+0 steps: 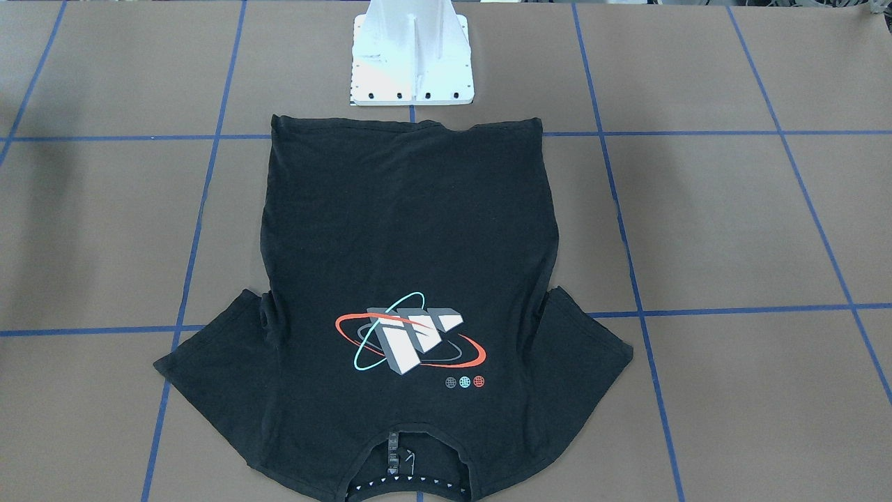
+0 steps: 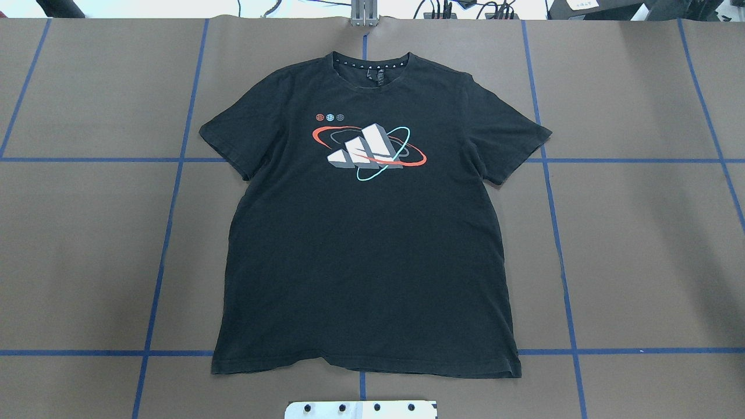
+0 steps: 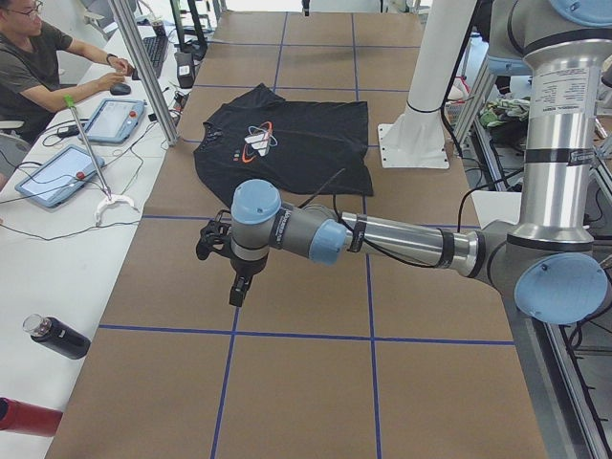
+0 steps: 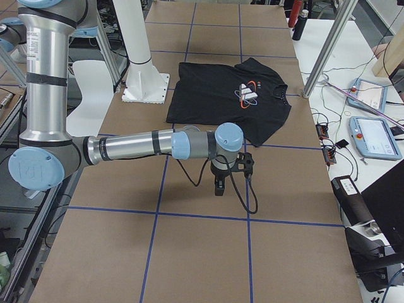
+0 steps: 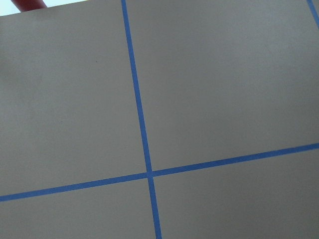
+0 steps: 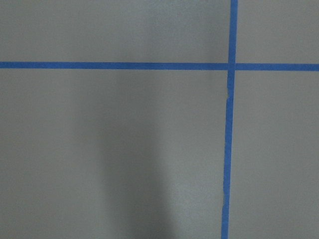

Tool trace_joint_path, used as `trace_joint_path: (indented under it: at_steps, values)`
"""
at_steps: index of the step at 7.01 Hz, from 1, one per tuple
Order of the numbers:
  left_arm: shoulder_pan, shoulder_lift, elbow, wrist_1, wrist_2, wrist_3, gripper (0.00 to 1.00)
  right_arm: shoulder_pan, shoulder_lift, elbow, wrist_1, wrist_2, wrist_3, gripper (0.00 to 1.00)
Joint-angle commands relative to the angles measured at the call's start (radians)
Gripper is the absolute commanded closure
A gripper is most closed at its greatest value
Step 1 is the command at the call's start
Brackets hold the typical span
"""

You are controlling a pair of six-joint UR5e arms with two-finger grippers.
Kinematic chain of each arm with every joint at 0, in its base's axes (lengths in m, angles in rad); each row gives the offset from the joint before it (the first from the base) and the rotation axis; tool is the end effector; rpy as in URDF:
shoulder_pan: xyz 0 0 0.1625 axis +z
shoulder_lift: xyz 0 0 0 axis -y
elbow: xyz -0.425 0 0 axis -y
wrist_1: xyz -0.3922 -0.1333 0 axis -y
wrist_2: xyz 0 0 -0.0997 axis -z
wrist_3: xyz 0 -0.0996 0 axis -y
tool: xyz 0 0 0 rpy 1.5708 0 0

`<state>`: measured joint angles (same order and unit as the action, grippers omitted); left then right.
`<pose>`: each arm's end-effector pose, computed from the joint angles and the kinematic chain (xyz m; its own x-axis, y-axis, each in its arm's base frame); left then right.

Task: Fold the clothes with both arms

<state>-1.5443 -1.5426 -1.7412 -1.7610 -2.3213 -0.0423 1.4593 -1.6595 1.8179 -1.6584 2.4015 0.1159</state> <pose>-0.0523 -0.4958 0.5681 0.7256 0.2017 -0.6579 0.0056 0.9543 0.2988 0.0089 -0.4577 0.5839 0.6727 -0.0115 0.7398 0.0334 0.9993 -0.0149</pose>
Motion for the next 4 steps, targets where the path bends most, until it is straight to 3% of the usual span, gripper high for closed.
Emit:
trace_joint_path:
  at_steps: [1,4]
  values:
    - [-0.003,0.033,-0.03,-0.02,-0.018,0.018,0.0,0.004,-0.003,0.023,0.005,0.008,0.01,0.0]
    - [-0.003,0.067,-0.093,-0.031,-0.03,0.022,0.0,0.003,-0.005,0.015,0.014,0.008,0.011,0.0]
